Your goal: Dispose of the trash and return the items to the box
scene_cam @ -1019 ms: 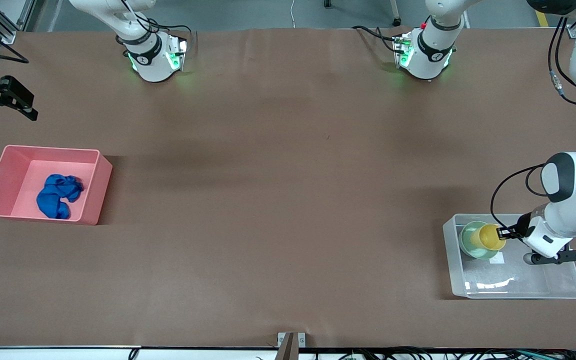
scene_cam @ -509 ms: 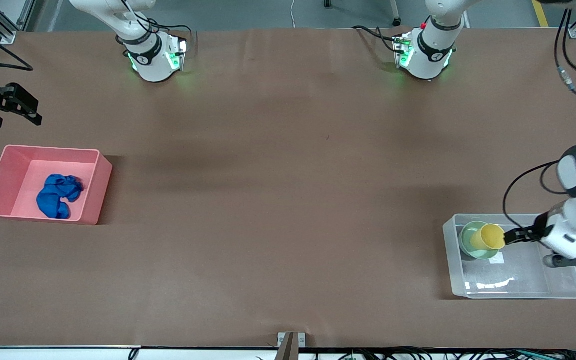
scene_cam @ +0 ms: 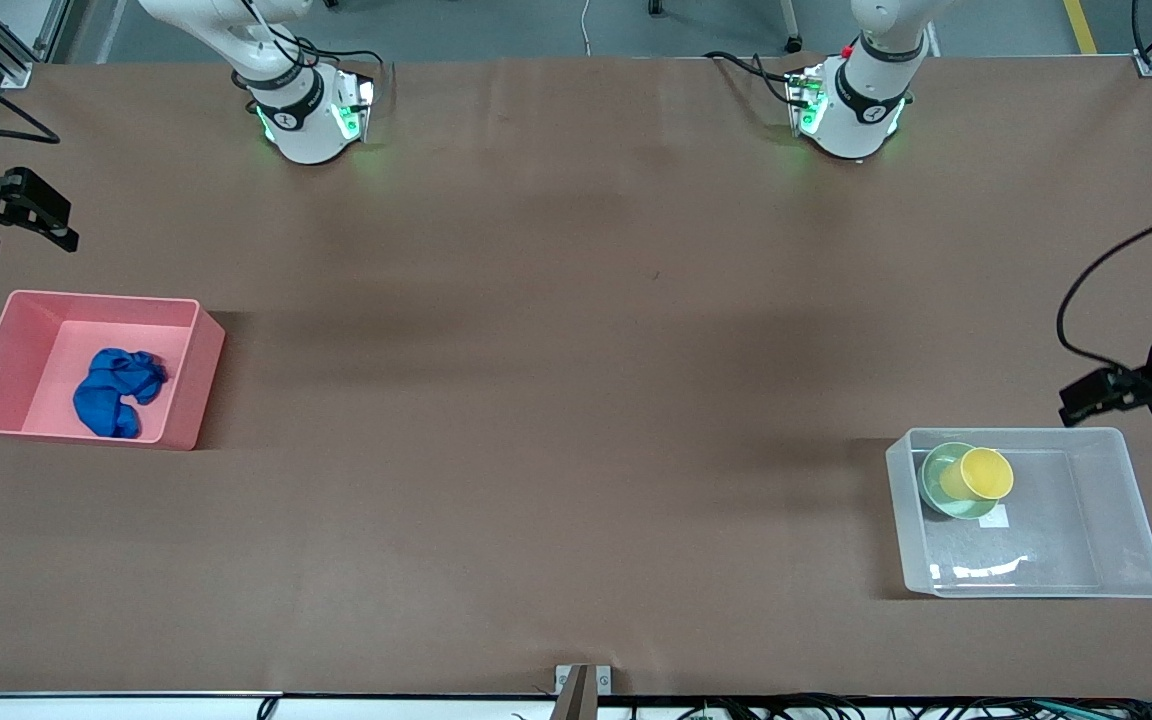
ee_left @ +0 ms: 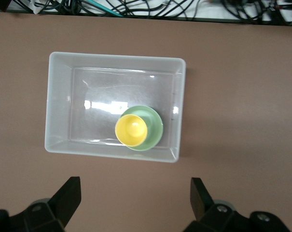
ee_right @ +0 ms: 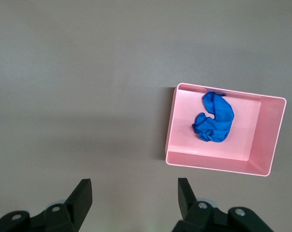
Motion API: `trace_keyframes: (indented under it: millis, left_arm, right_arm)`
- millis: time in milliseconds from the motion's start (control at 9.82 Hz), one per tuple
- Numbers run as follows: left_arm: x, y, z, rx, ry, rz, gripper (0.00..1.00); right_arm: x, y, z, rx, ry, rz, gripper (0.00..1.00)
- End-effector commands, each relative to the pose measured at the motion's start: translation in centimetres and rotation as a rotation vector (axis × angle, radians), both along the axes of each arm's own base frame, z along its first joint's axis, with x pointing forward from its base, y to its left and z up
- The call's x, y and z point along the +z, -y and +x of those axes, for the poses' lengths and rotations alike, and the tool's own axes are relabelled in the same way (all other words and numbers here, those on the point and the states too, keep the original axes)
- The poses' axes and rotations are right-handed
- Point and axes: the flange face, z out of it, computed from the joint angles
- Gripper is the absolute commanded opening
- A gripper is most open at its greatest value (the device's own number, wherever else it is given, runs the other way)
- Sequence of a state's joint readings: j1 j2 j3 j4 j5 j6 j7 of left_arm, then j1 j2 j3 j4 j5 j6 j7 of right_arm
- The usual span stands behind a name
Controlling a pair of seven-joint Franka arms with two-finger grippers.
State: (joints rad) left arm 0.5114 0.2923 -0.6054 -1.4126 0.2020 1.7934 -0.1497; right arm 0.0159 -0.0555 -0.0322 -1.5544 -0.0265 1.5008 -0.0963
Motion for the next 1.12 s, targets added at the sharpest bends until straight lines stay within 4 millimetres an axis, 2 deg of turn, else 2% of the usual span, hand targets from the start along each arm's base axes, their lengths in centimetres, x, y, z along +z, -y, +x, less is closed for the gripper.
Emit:
trace_keyframes:
  millis: [0, 102, 204, 306, 713, 1019]
  left_arm:
    - [2.3, 1.6, -2.3, -0.008, -0.033, -0.030, 1.00]
    - [4.2, 4.0, -4.1, -0.029, -0.042, -0.021, 1.00]
    - [5.2, 4.7, -5.5, -0.025, -0.076, 0.001, 1.00]
    - [6.2, 5.2, -7.1, -0.025, -0.101, -0.014, 1.00]
    - [5.8, 6.7, -12.4, -0.043, -0.134, 0.014, 1.00]
    - [6.6, 6.4, -14.3, -0.035, -0.148, 0.016, 1.00]
  right_arm:
    - [0.2, 0.2, -0.1, 0.010, -0.002, -0.006, 0.80]
    - [0.2, 0.2, -0.1, 0.010, -0.002, -0.006, 0.80]
    - [-0.1, 0.2, 0.3, 0.010, -0.001, -0.006, 0.88]
    - [0.0, 0.3, 0.4, 0.007, 0.002, -0.002, 1.00]
    - [-0.3, 0.2, 0.6, 0.009, 0.001, 0.000, 1.00]
    - [-0.4, 0.2, 0.8, 0.008, 0.009, -0.001, 1.00]
